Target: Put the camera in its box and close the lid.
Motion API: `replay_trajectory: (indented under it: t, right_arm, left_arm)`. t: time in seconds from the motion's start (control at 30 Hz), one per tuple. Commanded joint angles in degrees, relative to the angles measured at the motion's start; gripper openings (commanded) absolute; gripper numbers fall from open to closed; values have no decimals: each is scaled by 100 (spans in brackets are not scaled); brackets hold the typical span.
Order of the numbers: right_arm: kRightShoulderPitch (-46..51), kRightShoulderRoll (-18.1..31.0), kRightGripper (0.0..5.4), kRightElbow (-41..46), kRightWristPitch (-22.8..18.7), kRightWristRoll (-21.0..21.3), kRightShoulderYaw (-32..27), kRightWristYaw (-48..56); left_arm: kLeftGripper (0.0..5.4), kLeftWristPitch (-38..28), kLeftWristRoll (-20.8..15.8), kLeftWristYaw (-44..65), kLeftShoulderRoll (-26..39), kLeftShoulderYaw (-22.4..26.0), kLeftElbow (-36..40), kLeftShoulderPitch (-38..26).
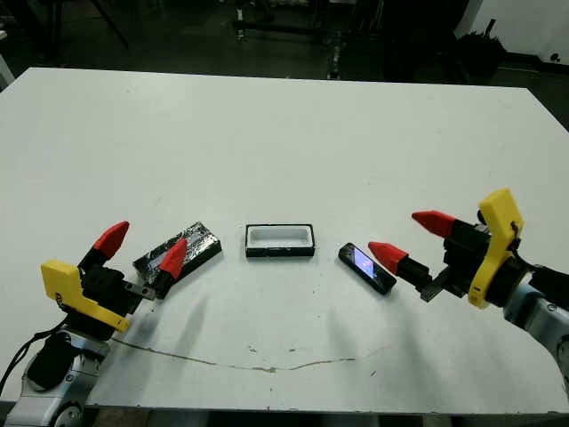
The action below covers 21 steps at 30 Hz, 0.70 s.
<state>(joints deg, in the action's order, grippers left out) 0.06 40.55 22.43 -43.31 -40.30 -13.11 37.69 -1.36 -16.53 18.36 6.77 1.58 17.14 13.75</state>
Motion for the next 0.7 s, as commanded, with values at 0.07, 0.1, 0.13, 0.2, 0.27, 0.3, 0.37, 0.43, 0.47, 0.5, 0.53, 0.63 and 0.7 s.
replay_trajectory:
  t: [0.07,0.1,0.13,0.2,0.27,0.3,0.37,0.43,0.47,0.5,0.53,0.63,0.7]
  right_arm:
    - [-177,179,540,-203,-142,166,187,97]
    - [-193,174,540,-239,-145,205,223,105]
    - [-215,167,540,-275,-184,227,259,98]
    - [-264,160,540,-344,-264,268,342,88]
    - [-308,147,540,-420,-295,310,420,108]
    - [-330,128,540,-473,-311,319,457,131]
    - [-381,118,540,-557,-367,356,564,150]
    - [-437,122,540,-598,-486,385,666,124]
    - [-460,113,540,-621,-512,413,718,118]
    - [-474,109,540,-648,-505,457,775,121]
    - [-484,108,540,-668,-487,502,822,131]
    - [-509,129,540,-706,-352,716,1017,197]
    - [-543,138,540,-740,-303,840,1135,270]
  left_arm:
    - [539,15,64,-31,37,0,14,29]
    - [539,10,56,-19,44,4,7,21]
    - [539,12,48,-11,51,10,3,16]
    - [539,7,27,-3,45,16,2,12]
    - [539,48,6,-12,43,16,26,12]
    - [539,65,16,-31,39,10,44,17]
    - [539,111,31,-62,38,-2,93,31]
    - [539,86,30,-46,43,-3,85,26]
    - [539,85,35,-45,46,-2,83,21]
    - [539,67,57,-51,43,-11,82,22]
    - [539,57,68,-54,40,-15,81,22]
    - [539,19,64,-43,29,-21,61,26]
    - [539,66,66,-70,29,-28,102,42]
